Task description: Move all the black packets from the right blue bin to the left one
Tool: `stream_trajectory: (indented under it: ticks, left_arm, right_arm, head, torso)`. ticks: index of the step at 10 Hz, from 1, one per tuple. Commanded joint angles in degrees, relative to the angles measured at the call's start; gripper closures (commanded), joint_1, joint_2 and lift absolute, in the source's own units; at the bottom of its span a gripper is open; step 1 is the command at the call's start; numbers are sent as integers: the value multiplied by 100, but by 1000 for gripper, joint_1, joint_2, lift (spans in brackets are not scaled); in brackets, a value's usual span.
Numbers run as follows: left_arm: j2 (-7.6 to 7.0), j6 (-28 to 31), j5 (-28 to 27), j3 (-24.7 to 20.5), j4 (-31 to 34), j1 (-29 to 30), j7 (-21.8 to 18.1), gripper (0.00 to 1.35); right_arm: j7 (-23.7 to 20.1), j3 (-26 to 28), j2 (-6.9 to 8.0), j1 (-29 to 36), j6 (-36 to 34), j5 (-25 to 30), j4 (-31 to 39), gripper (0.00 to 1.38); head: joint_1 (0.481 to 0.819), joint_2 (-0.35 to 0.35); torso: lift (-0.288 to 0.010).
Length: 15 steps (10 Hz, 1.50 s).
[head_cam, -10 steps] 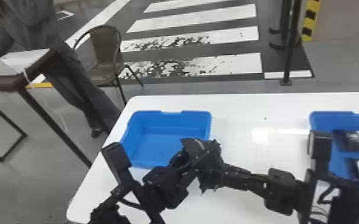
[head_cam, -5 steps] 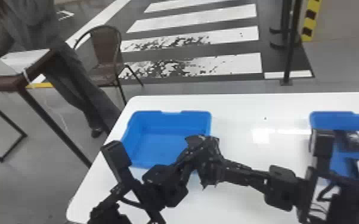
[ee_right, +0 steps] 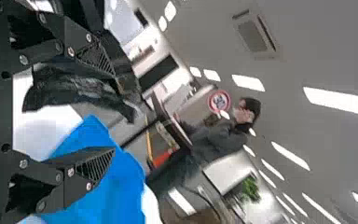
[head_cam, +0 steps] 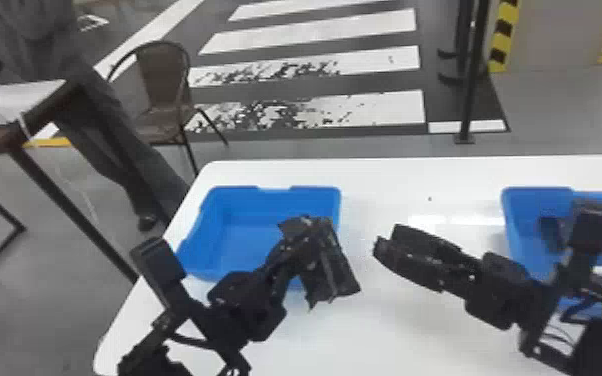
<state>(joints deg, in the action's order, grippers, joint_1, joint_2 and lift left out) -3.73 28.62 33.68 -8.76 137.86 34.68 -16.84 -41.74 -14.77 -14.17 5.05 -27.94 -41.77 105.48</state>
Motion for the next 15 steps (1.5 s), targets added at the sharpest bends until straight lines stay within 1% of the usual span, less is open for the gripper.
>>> stream_trajectory:
  ticks: [1,2,3,4,5,6,7,8,9,10,11,12,13,14,15]
  left_arm:
    - [22,-289,-123,-141,-12,-9,129,1222]
    - [13,-584,-431,-209,-153,-122,278,1222]
    - [-13,-1076,-808,-255,-659,-459,366,1222]
    - [-66,-1597,-1311,-255,-1348,-881,550,1222]
    - [-110,-1976,-1825,-312,-2136,-1387,735,1222]
    - [-163,-2539,-2191,-369,-3078,-1950,770,1223]
    - [-189,-2750,-2362,-380,-3669,-2329,832,1213]
    - [-189,-2975,-2557,-426,-3795,-2386,858,875]
    - [-216,-3383,-2671,-346,-3739,-2245,858,271]
    - [-216,-3439,-2442,-255,-3176,-1851,849,7]
    - [-154,-3312,-2362,-209,-2389,-1331,849,102]
    - [-163,-3256,-2088,-3,-1728,-881,849,111]
    - [-163,-3017,-1734,134,-955,-333,832,117]
    - [-137,-2722,-1540,179,-237,216,797,121]
    - [-119,-2398,-1300,225,227,694,753,124]
  right_arm:
    - [43,437,46,325,-103,293,372,139]
    - [43,505,55,395,-103,293,372,144]
    - [43,505,64,423,-103,281,386,145]
    - [43,517,72,437,-89,258,400,145]
    - [43,528,64,451,-89,258,428,145]
    - [43,528,64,465,-89,247,428,145]
    - [43,528,64,479,-89,236,442,147]
    - [43,551,72,521,-103,258,484,147]
    - [87,688,72,634,-103,373,639,147]
    - [254,882,99,760,-215,590,920,142]
    - [333,1122,143,831,-370,841,1103,142]
    - [421,1339,151,817,-567,1104,1215,147]
    - [509,1568,151,704,-792,1378,1286,147]
    - [606,1842,151,620,-933,1789,1398,147]
    - [658,2116,160,465,-1003,2167,1328,147]
  head:
    - [695,266]
    - [695,257]
    - [695,268]
    - [695,280]
    - [695,309]
    - [695,338]
    - [695,350]
    - [695,350]
    - [695,350]
    - [695,350]
    - [695,350]
    - [695,332]
    - [695,312]
    - [695,256]
    - [695,196]
  torso:
    - [-140]
    - [-140]
    - [-140]
    - [-140]
    - [-140]
    - [-140]
    - [-140]
    - [-140]
    - [-140]
    - [-140]
    - [-140]
    - [-140]
    - [-140]
    - [-140]
    - [-140]
